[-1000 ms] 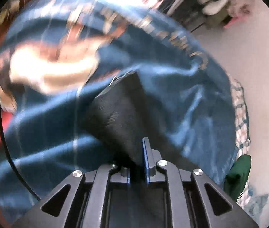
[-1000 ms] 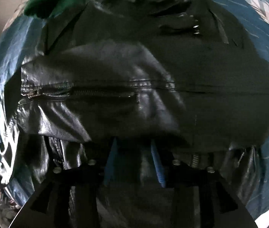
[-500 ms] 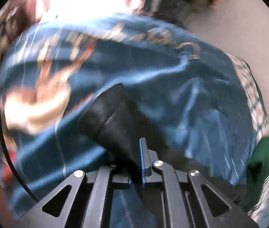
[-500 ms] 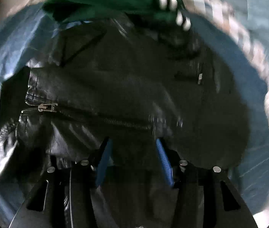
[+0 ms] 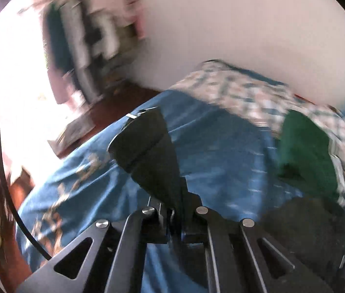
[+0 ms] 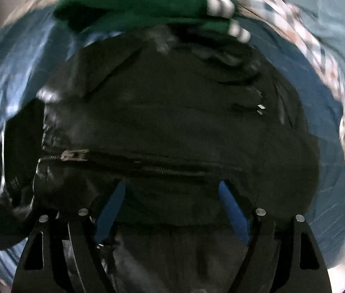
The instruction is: Fold large clothes
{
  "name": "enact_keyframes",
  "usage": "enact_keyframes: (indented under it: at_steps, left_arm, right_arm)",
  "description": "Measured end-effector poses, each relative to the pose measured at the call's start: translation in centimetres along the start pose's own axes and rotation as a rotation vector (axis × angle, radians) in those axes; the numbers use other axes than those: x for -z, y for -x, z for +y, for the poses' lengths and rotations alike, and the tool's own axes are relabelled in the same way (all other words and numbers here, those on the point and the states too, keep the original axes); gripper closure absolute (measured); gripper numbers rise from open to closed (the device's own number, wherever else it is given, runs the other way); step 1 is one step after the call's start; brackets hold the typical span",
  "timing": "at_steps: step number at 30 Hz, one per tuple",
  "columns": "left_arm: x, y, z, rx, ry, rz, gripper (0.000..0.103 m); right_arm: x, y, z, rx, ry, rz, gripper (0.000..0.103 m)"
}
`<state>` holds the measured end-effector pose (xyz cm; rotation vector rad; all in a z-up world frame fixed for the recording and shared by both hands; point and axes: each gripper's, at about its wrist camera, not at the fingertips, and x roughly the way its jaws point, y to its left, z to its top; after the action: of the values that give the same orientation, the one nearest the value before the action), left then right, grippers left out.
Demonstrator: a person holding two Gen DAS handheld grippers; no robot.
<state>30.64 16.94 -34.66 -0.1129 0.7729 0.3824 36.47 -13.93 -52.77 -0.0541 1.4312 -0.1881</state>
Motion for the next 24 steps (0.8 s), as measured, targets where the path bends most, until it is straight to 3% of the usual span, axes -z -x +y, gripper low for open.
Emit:
enact_keyframes:
  at_steps: [3, 6, 10, 13, 16, 19, 22, 23, 24]
  left_arm:
    - [-0.9, 1.7, -7.0, 0.120, -0.105, -0.028, 0.102]
    - [-0.3, 3.1, -15.3, 0.291, -0.177, -0.008, 0.102]
    - [3.2, 3.9, -26.7, 0.512, -0.258, 0.116, 0.101]
    - [8.1, 3.5, -34.4, 0.605, -0.344, 0.218, 0.101]
    - [13.2, 2.5, -39.4, 0.636, -0.416, 0.323, 0.100]
    - [17.2, 1.6, -42.3, 0.576, -0.488, 0.388, 0.098]
    - [19.4, 1.2, -43.9, 0.510, -0.533, 0.386, 0.096]
    - [19.3, 1.0, -44.2, 0.500, -0.543, 0.387, 0.088]
    - [19.6, 0.9, -44.4, 0.509, -0.547, 0.395, 0.058]
  right_arm:
    - [0.1, 0.3, -5.3, -0.016, -0.107, 0.012, 0.022]
    - [1.4, 0.5, -11.5, -0.027, -0.228, 0.036, 0.022]
    - [3.8, 0.4, -19.7, -0.002, -0.346, 0.056, 0.022]
    - [6.1, -0.1, -24.8, 0.026, -0.413, 0.076, 0.022]
    - [8.5, -0.9, -28.9, 0.042, -0.472, 0.114, 0.022]
    - [10.8, -1.7, -31.9, 0.025, -0.521, 0.151, 0.022]
    - [12.3, -1.9, -33.3, -0.013, -0.536, 0.170, 0.022]
    - [12.7, -1.8, -33.6, -0.042, -0.541, 0.172, 0.022]
    - [13.1, -1.8, -33.9, -0.075, -0.545, 0.179, 0.022]
